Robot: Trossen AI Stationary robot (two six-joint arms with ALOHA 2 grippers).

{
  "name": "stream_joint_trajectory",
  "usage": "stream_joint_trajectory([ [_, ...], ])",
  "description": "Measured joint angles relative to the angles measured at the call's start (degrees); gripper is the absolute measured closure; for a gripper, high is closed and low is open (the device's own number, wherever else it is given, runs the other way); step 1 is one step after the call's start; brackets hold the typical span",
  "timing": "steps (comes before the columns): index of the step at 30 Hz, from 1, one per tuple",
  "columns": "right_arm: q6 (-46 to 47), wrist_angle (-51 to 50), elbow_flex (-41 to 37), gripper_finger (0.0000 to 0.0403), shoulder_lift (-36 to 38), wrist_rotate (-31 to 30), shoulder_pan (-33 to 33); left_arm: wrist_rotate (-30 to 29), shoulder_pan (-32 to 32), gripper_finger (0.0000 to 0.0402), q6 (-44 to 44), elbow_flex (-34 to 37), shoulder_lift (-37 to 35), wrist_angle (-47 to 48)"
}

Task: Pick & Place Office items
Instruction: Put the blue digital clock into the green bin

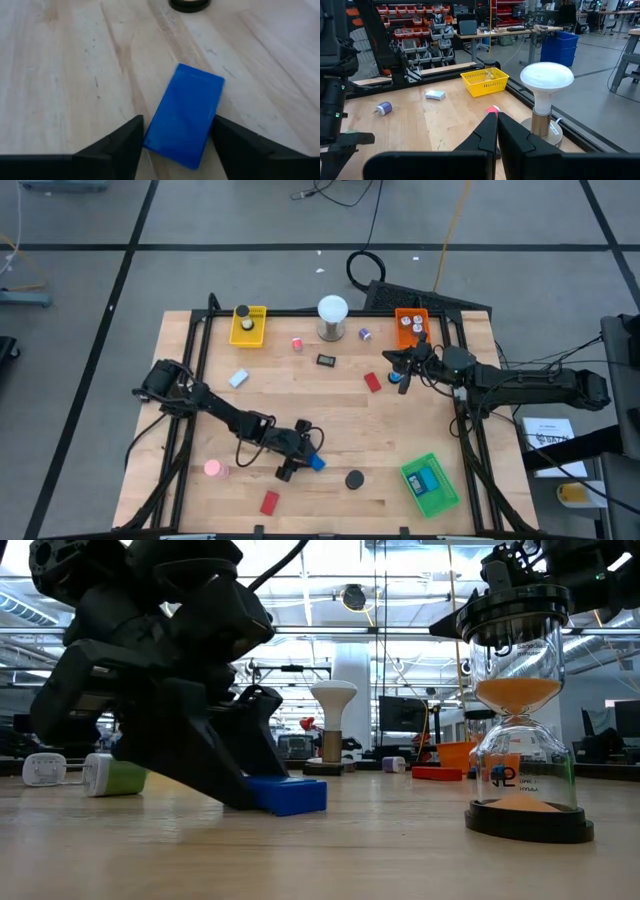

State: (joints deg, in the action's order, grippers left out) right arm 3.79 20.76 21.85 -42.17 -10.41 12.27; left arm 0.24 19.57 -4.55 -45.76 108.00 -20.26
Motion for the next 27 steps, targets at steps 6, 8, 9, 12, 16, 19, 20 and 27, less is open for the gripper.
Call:
stream_joint_trajectory([
  [6,0.0,0.0,0.0,0.0397,0.0,0.0,0.0,-1.0,-1.2,0.0238,0.1,0.1,-0.7,-0.5],
  [8,0.0,-0.1,0.0,0.0397,0.0,0.0,0.0,-1.3,-2.6,0.0238,0.1,0.2,-0.7,-3.1],
  [9,0.0,0.0,0.0,0.0397,0.0,0.1,0.0,-1.3,-3.5,0.0238,0.2,0.2,-0.7,-5.3],
  [12,0.0,-0.1,0.0,0.0397,0.0,0.1,0.0,-1.1,-6.6,0.0238,1.2,0.2,-0.8,-10.7],
  [16,0.0,0.0,0.0,0.0397,0.0,0.1,0.0,-3.4,-10.4,0.0238,3.3,0.2,-0.8,-18.3],
  [19,0.0,0.0,0.0,0.0397,0.0,0.0,0.0,-3.5,-11.7,0.0238,3.6,-2.0,0.7,-19.1],
  [20,0.0,0.0,0.0,0.0397,0.0,0.0,0.0,-3.8,-11.9,0.0238,3.5,-3.0,1.8,-18.3],
  [27,0.0,-0.1,0.0,0.0397,0.0,0.0,0.0,-4.7,-12.7,0.0236,4.9,-13.3,13.9,-15.5],
])
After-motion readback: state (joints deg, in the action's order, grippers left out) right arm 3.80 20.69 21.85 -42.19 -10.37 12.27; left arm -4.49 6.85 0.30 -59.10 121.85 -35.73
